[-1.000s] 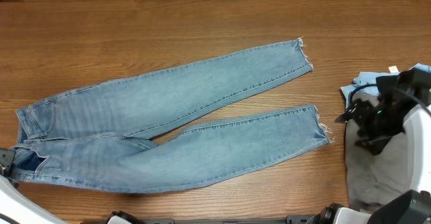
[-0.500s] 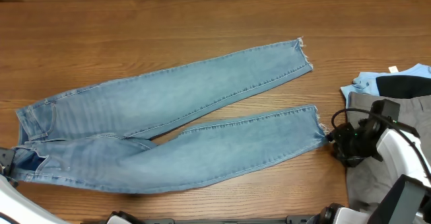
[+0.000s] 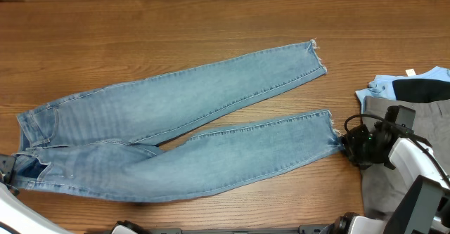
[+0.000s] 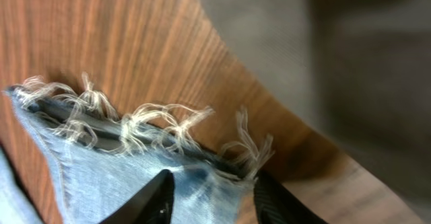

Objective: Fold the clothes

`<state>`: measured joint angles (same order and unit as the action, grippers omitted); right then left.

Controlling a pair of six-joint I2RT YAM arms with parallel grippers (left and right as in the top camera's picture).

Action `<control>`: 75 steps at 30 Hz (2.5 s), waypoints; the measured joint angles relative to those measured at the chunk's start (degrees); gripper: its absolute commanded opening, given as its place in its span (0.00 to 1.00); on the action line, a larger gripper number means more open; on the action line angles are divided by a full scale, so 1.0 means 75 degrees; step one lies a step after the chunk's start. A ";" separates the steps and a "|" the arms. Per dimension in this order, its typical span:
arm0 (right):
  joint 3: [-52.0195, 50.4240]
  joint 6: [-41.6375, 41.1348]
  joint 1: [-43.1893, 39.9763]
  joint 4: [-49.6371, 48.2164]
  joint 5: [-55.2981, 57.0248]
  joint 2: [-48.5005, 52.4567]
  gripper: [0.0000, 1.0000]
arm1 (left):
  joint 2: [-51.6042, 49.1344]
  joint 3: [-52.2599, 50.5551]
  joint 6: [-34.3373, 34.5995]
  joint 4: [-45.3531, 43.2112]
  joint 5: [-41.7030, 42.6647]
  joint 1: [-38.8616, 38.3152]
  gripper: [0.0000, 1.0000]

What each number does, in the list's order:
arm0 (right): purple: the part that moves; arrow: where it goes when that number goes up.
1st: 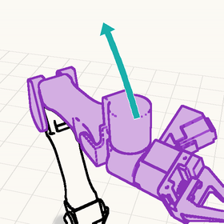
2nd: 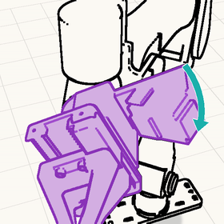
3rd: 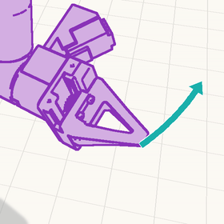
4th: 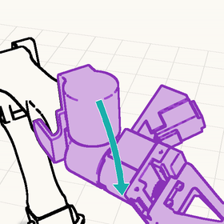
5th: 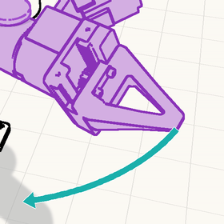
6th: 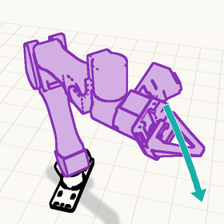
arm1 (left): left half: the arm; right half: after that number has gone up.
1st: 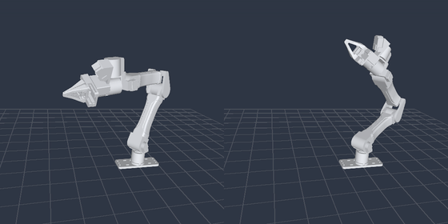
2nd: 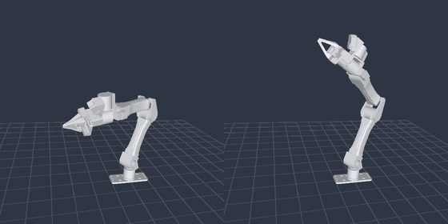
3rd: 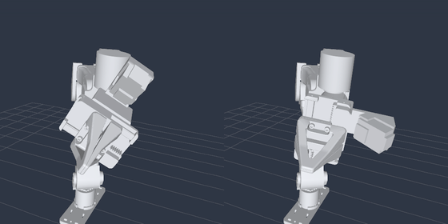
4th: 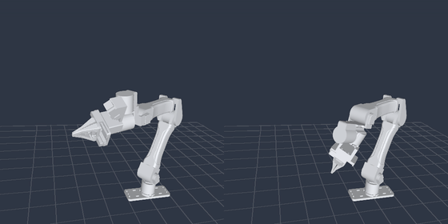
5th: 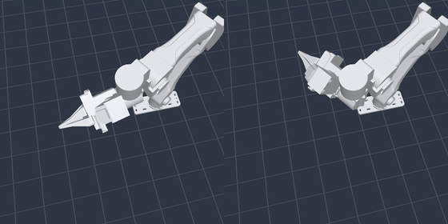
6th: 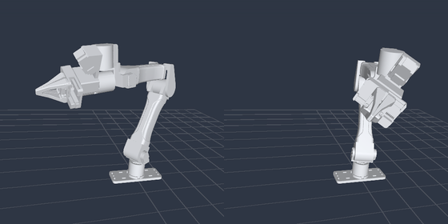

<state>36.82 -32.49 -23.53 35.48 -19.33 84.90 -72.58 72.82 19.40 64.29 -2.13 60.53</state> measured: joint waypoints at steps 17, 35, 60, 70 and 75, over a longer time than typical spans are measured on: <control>0.0108 0.0449 0.0000 0.0799 -0.0085 0.0166 0.04 | 0.0000 0.0000 -0.0003 0.0003 0.0023 0.0000 0.04; 0.5770 0.0918 -0.1326 0.6070 0.0230 -0.1320 0.04 | -0.0012 0.0000 0.0210 0.0315 -0.0192 0.0000 0.04; 0.7172 -0.0131 0.0344 0.3727 -0.0761 0.0831 0.04 | -0.1174 0.0000 0.0460 -0.0557 0.0323 -0.0213 0.04; 0.7175 -0.0749 0.0959 0.1906 -0.0638 0.2661 0.04 | -0.2766 0.0012 0.0446 -0.1329 0.0312 -0.1233 0.04; 0.7175 -0.0857 0.1198 0.1148 -0.0530 0.3118 0.04 | -0.3101 0.0015 0.0452 -0.1670 0.0312 -0.1507 0.04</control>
<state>90.63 -38.92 -14.55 44.10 -23.31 108.29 -95.83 72.93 22.79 51.77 0.21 49.23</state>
